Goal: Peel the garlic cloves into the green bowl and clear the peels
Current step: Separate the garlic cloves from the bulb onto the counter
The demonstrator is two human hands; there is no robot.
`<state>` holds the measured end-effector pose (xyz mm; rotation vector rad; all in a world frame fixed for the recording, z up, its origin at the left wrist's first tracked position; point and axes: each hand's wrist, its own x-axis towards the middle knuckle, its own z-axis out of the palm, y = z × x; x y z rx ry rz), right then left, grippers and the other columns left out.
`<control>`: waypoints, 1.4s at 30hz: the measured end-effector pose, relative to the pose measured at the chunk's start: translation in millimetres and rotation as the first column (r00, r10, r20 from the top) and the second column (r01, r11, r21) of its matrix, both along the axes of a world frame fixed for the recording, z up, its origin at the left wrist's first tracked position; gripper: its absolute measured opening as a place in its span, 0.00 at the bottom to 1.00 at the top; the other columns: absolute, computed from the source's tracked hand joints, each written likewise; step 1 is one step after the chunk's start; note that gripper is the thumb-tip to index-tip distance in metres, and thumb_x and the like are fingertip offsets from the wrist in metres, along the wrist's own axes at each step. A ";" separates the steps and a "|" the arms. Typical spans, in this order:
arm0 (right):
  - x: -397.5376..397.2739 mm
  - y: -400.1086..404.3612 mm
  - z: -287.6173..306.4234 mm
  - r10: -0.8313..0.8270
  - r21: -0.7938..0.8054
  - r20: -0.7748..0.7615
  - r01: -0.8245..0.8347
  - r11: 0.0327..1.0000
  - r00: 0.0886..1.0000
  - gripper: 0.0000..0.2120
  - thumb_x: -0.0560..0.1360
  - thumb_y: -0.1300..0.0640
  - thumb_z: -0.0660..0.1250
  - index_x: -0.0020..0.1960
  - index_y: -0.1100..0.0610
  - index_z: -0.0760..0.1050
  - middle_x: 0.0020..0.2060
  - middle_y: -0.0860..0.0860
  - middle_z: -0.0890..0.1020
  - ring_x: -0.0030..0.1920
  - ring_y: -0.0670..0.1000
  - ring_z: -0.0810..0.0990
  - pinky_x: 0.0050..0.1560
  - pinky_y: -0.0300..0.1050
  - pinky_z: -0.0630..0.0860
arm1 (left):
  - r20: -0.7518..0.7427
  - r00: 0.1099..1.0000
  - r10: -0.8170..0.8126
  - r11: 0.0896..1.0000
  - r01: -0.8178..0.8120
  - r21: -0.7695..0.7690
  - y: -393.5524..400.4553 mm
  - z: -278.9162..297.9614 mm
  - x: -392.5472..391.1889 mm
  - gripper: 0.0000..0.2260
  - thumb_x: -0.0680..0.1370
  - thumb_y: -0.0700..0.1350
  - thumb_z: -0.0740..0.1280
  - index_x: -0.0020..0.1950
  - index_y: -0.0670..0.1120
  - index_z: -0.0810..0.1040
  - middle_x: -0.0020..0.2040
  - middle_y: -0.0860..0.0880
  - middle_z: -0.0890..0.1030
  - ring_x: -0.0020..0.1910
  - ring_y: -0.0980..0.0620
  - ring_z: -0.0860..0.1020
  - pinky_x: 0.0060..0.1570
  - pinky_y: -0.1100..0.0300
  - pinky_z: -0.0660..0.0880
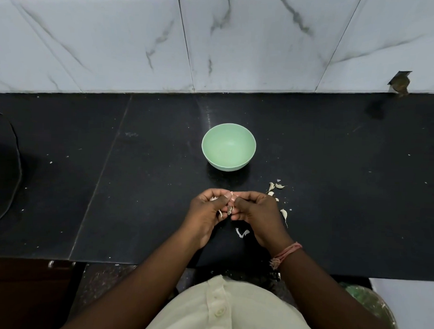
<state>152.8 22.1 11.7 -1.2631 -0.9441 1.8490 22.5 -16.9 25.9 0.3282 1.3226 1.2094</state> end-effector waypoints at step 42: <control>36.2 18.2 -7.2 -0.293 0.402 0.818 -0.127 0.907 0.496 0.12 0.76 0.53 0.70 0.59 0.45 0.82 0.58 0.49 0.79 0.61 0.56 0.75 0.64 0.54 0.69 | 0.201 0.978 0.064 0.993 -0.041 -0.114 17.9 -3.1 5.8 0.12 0.82 0.33 0.60 0.63 0.39 0.77 0.57 0.40 0.84 0.53 0.46 0.83 0.53 0.54 0.80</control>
